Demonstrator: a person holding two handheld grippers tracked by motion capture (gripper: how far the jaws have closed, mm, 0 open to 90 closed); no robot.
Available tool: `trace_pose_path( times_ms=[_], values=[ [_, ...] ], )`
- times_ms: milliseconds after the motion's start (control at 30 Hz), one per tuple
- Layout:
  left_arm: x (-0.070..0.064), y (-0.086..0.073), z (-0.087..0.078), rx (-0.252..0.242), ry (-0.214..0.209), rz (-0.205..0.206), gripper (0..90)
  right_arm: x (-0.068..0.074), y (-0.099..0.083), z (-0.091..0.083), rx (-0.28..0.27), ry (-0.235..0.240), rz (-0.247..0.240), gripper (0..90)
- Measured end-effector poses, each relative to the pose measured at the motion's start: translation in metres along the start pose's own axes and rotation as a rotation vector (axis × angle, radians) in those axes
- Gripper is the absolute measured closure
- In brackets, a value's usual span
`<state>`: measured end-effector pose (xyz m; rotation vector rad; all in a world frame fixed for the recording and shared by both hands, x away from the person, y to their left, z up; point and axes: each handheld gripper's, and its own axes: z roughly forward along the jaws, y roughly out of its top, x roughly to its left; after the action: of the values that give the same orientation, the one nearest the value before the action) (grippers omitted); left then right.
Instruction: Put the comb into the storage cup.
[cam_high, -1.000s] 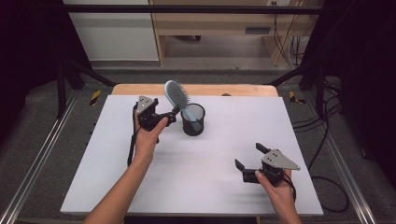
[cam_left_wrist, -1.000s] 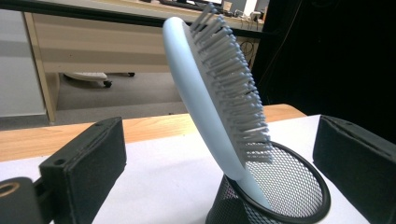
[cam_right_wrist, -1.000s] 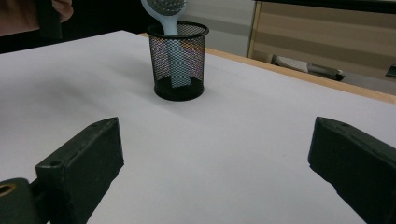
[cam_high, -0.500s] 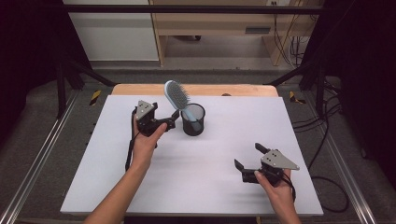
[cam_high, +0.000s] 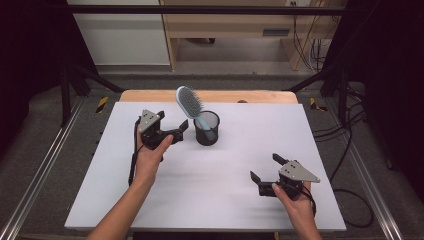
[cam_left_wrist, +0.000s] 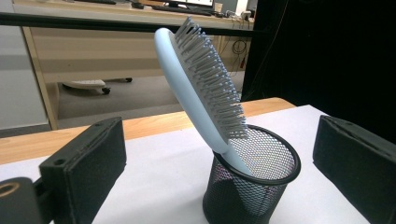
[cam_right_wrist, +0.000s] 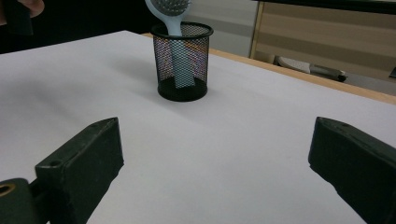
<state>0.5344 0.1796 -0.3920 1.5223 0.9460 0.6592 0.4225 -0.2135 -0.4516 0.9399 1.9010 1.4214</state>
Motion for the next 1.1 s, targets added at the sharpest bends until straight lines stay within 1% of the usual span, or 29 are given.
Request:
trace_pose_path(
  times_ms=[167,367,500,600,767,900,1000,1100],
  values=[
    [0.004,0.004,-0.01,-0.006,0.01,0.016,2.3,0.001,0.0,0.0,0.001,0.004,-0.002,3.2],
    [0.013,0.009,-0.024,-0.023,0.022,0.013,2.2,0.001,0.0,0.0,0.0,0.003,-0.004,3.2],
    [0.019,0.011,-0.033,-0.035,0.033,0.003,2.2,0.001,0.0,-0.001,-0.001,0.002,-0.004,3.2],
    [0.023,0.012,-0.04,-0.039,0.041,0.007,2.2,0.0,0.0,-0.002,-0.003,-0.001,-0.003,3.2],
    [0.031,0.014,-0.052,-0.042,0.05,0.027,2.2,-0.001,0.0,-0.003,-0.004,-0.006,0.0,3.2],
    [0.037,0.018,-0.066,-0.049,0.058,0.044,2.0,-0.002,0.0,-0.003,0.0,-0.007,-0.001,3.2],
    [0.042,0.019,-0.078,-0.042,0.066,0.076,1.7,-0.002,-0.001,-0.003,-0.001,-0.009,-0.004,3.2],
    [0.047,0.017,-0.088,-0.046,0.076,0.09,1.7,-0.003,-0.001,-0.005,-0.001,-0.013,-0.003,3.0]
  ],
)
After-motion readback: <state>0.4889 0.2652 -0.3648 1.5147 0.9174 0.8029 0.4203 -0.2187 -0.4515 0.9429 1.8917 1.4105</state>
